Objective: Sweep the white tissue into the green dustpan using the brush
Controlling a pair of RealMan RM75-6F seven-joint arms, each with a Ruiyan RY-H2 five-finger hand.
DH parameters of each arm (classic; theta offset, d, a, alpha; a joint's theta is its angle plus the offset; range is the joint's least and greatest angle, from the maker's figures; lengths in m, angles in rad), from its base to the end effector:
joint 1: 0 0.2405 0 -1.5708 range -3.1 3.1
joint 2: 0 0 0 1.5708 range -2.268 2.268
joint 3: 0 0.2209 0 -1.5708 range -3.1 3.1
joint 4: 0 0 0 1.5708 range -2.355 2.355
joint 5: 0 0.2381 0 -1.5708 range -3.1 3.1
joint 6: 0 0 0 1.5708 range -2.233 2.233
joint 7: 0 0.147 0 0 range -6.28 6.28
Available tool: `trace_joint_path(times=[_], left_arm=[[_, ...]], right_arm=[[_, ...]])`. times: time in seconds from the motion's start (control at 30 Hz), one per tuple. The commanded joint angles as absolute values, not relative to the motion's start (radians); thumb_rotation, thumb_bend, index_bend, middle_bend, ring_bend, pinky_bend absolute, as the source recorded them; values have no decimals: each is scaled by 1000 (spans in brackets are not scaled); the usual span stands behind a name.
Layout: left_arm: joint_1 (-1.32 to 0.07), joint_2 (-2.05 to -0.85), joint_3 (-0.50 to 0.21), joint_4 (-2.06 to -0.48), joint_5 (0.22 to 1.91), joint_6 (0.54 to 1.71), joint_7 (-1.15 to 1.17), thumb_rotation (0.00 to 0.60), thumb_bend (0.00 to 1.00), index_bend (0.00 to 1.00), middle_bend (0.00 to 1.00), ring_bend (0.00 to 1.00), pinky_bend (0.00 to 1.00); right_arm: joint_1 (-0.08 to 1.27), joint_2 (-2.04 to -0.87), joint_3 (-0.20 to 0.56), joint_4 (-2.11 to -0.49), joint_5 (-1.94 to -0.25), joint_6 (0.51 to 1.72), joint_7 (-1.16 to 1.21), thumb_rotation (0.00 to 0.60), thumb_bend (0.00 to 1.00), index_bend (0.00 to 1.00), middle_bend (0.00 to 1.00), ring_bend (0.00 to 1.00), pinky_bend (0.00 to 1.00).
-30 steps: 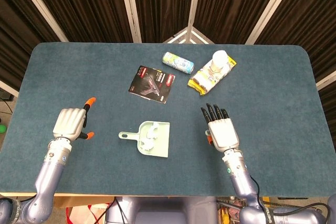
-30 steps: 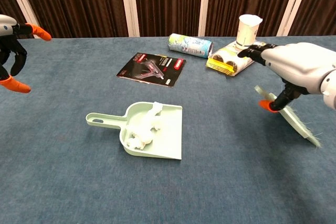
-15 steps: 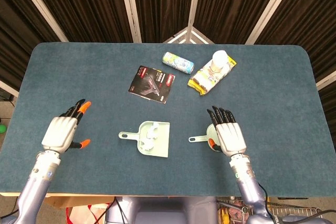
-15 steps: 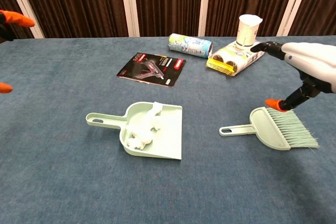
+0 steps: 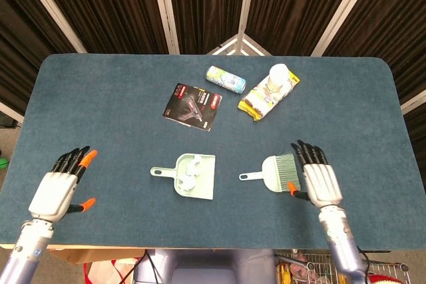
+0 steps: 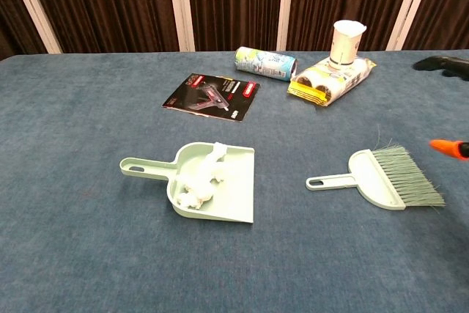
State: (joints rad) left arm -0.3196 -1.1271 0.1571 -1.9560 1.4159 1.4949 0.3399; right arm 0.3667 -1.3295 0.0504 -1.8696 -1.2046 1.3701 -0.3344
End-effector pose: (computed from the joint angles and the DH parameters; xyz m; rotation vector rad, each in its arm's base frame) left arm -0.1995 0.1772 0.0700 -1.6112 -0.9397 -0.8774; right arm -0.1793 -0.2274 0.0303 1.4827 -1.1051 0.9606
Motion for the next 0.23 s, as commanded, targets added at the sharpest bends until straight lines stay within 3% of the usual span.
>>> trace_joint_path(times=[0.03,0.23], left_arm=[[-251,-1116,212,-1863,1500,1540,283,600,0,0,0,0,26],[-183,-1123,226,-1716,1569,1601,292,600,0,0,0,0,4]], right_arm=[[251,-1232,-71,-1798,-1398,1477,-218,600,322,0,0,0,3],[120,-1151,-205,-1712,-1623,1636,-106,600,323,0,0,0,0]])
